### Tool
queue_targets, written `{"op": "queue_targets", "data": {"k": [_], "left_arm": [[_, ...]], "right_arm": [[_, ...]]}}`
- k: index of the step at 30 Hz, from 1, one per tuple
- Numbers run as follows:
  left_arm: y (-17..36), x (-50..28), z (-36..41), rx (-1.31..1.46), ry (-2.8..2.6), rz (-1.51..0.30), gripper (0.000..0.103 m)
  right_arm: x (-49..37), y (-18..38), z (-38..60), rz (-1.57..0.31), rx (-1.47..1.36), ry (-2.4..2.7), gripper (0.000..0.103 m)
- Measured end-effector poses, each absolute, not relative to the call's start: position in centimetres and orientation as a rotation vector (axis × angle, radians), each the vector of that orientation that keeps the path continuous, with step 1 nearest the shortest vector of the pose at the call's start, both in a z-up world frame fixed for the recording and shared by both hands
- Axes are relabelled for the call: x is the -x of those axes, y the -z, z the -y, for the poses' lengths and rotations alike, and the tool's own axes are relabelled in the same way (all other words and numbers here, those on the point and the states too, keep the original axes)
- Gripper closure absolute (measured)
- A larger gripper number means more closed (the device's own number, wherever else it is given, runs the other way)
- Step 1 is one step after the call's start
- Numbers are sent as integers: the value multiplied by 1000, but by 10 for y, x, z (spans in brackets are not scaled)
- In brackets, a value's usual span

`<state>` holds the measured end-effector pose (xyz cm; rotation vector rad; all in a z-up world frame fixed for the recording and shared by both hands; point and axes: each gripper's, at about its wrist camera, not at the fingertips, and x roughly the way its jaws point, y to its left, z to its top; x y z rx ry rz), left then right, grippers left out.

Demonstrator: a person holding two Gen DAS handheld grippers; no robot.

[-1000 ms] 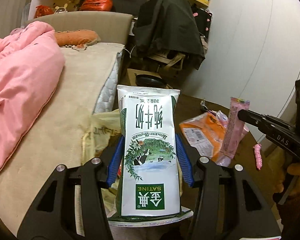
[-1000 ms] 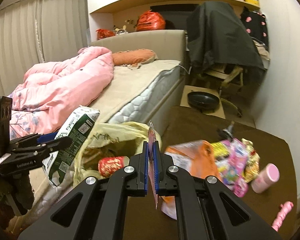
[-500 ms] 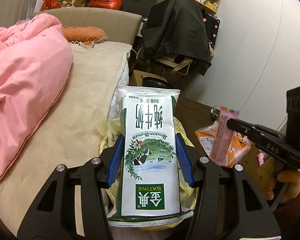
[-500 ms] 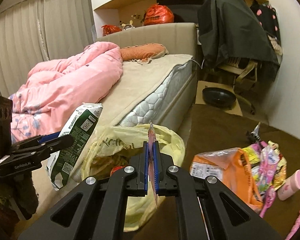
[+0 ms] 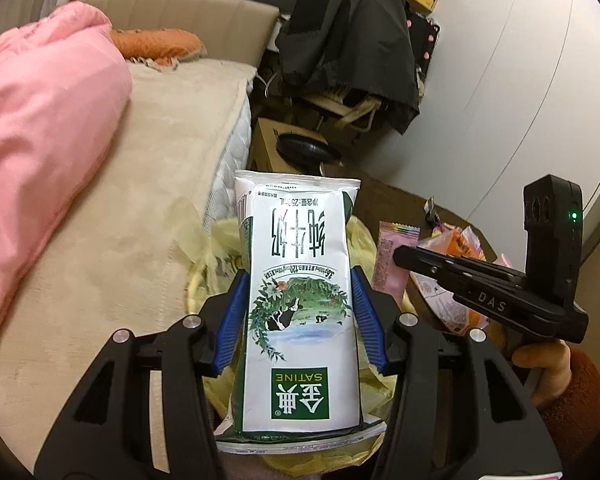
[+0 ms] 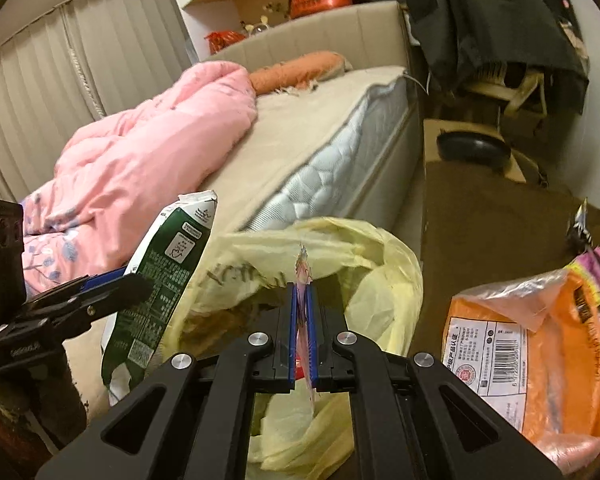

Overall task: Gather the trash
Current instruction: 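Open both tools to drop the carton and strip into the yellow bag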

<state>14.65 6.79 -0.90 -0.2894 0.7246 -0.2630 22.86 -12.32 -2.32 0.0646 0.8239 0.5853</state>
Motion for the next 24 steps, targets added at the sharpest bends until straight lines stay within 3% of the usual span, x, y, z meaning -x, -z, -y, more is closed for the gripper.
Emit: {"op": "queue_targets", "data": {"k": [13, 21, 24], "left_arm": [[64, -198, -41, 224, 258, -835, 55], [59, -200, -59, 291, 285, -845, 54], [51, -198, -67, 303, 266, -827, 50]], "right_arm": [[-232, 50, 141, -894, -70, -604, 98], [-234, 48, 129, -881, -15, -611, 97], [-230, 44, 126, -867, 26, -593, 89]]}}
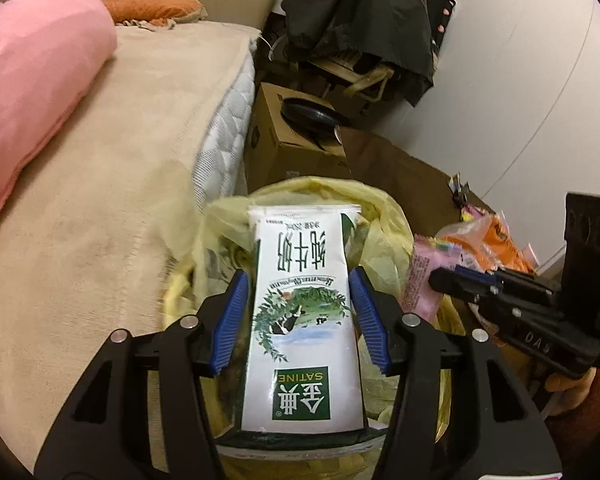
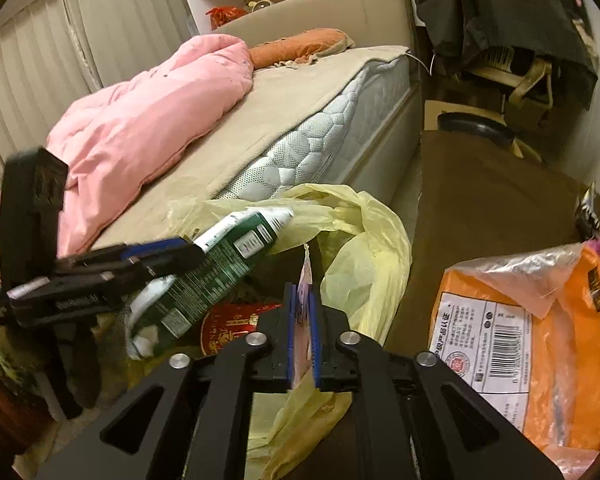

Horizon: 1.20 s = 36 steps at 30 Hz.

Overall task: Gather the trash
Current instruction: 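Open both tools to drop the carton and strip into the yellow bag, then grasp the orange bread bag on the table with the right tool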

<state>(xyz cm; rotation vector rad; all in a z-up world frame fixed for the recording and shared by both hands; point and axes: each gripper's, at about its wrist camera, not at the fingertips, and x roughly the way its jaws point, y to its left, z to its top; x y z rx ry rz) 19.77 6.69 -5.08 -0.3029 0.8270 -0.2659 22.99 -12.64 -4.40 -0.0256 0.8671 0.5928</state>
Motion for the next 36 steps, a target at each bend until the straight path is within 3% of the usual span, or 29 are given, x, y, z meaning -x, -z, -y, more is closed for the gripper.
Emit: {"op": "queue_targets", "data": {"k": [4, 10, 14, 25, 36], "left_arm": [[37, -191, -72, 309, 238, -791, 50], [23, -180, -63, 284, 226, -764, 49], [12, -175, -51, 284, 237, -748, 49], [-4, -166, 28, 206, 351, -749, 49], [6, -163, 86, 141, 416, -760, 49]], "right_arm": [[-224, 36, 131, -846, 40, -571, 73], [-212, 12, 153, -804, 56, -499, 70], [-202, -8, 183, -766, 41, -448, 57], [-163, -41, 291, -689, 27, -242, 39], [-148, -23, 328, -742, 57, -192, 38]]}}
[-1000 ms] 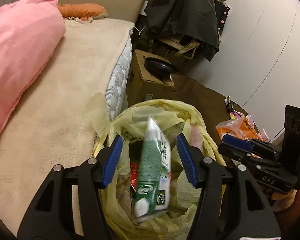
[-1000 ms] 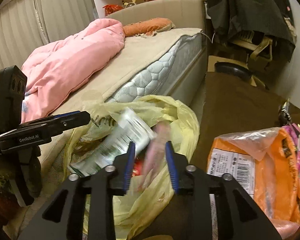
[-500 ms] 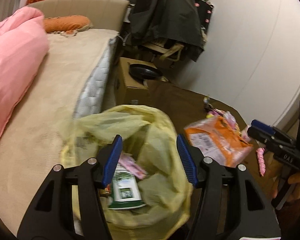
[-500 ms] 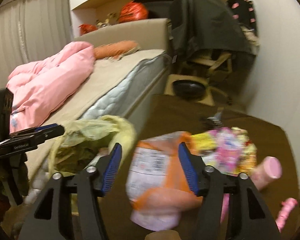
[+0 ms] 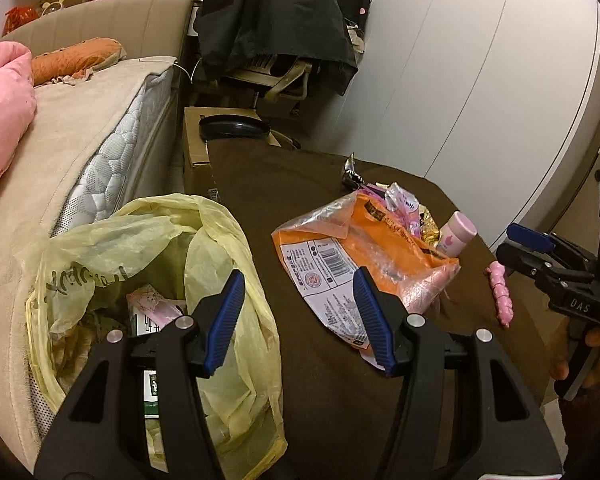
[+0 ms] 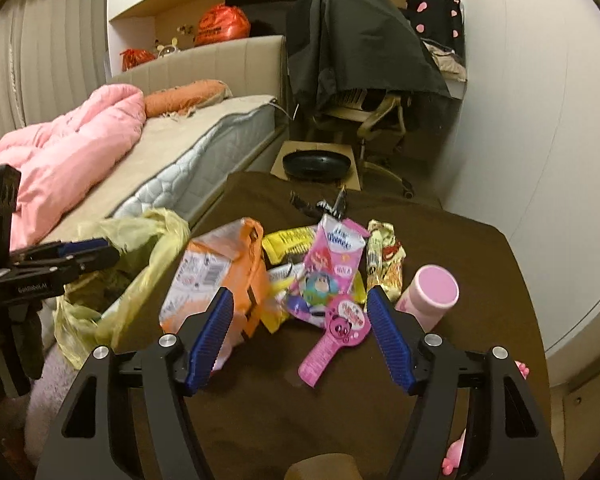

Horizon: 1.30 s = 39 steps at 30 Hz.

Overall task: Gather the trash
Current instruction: 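Grasp the orange bread bag on the table with the right tool, then grasp the lavender blister packet with the left tool while the right tool holds the orange bag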

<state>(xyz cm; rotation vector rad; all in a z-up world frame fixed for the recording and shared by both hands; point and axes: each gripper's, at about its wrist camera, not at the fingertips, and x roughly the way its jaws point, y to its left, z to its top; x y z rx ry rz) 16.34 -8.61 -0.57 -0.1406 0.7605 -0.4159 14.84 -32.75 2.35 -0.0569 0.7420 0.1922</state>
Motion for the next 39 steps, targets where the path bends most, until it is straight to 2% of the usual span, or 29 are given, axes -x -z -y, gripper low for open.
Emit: {"op": "queue_targets", "data": {"k": [13, 18, 20, 21, 23, 26, 34, 39], "left_arm": [[16, -159, 60, 99, 334, -755, 49], [18, -163, 51, 113, 347, -764, 49], [19, -164, 48, 121, 361, -764, 49], [19, -165, 47, 126, 363, -763, 49], [22, -167, 46, 146, 369, -764, 49], [25, -168, 51, 161, 380, -774, 49], [29, -166, 76, 150, 450, -788, 49], [32, -162, 97, 142, 513, -809, 49]], "right_arm": [[-219, 20, 266, -808, 134, -296, 39], [-238, 42, 259, -895, 158, -321, 54], [-238, 50, 259, -933, 163, -336, 72], [-236, 51, 260, -933, 158, -345, 73], [-230, 51, 264, -931, 141, -352, 83], [-219, 40, 274, -904, 109, -346, 92], [-182, -26, 323, -733, 4, -265, 94], [-156, -44, 361, -694, 11, -159, 94]]}}
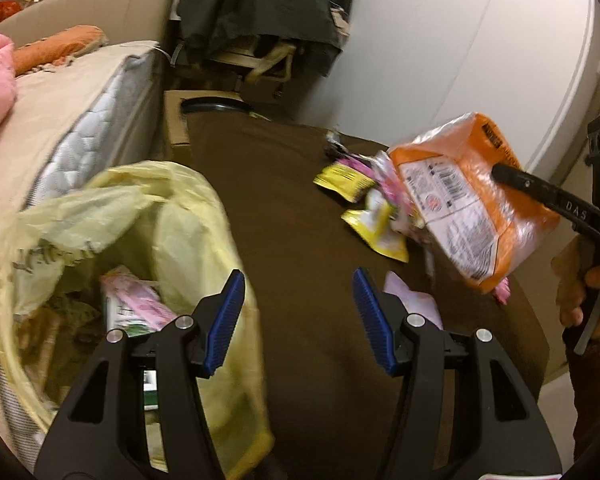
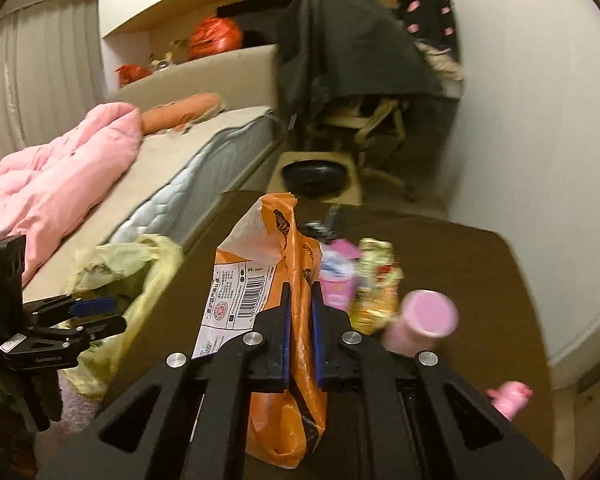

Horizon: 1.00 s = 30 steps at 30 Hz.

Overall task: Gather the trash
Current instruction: 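Grasp the lavender blister packet with the left tool while the right tool holds the orange bag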

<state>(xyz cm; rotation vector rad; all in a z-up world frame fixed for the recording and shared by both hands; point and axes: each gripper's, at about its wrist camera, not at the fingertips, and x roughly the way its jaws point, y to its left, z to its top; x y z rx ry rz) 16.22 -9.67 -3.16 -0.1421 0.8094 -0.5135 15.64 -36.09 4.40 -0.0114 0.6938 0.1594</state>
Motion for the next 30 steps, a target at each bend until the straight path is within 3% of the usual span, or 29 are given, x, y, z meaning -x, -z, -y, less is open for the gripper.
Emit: {"op": "queue_targets", "data": {"k": [14, 20, 21, 22, 25, 30], "left_arm": [[56, -137, 173, 82, 566, -932, 50], [62, -137, 182, 70, 507, -964, 64], [61, -136, 182, 65, 499, -961, 68], [62, -136, 185, 60, 509, -974, 78], [64, -135, 190, 46, 523, -988, 92], [62, -129, 194, 32, 538, -974, 100]], "right_arm": [[-85, 5, 435, -755, -151, -37, 94], [-73, 26, 438, -786, -186, -45, 94], [-72, 28, 437, -790, -189, -48, 94], [-70, 31, 438, -796, -190, -51, 94], [-66, 38, 435, -808, -186, -59, 94], [-59, 42, 430, -814, -190, -78, 94]]}}
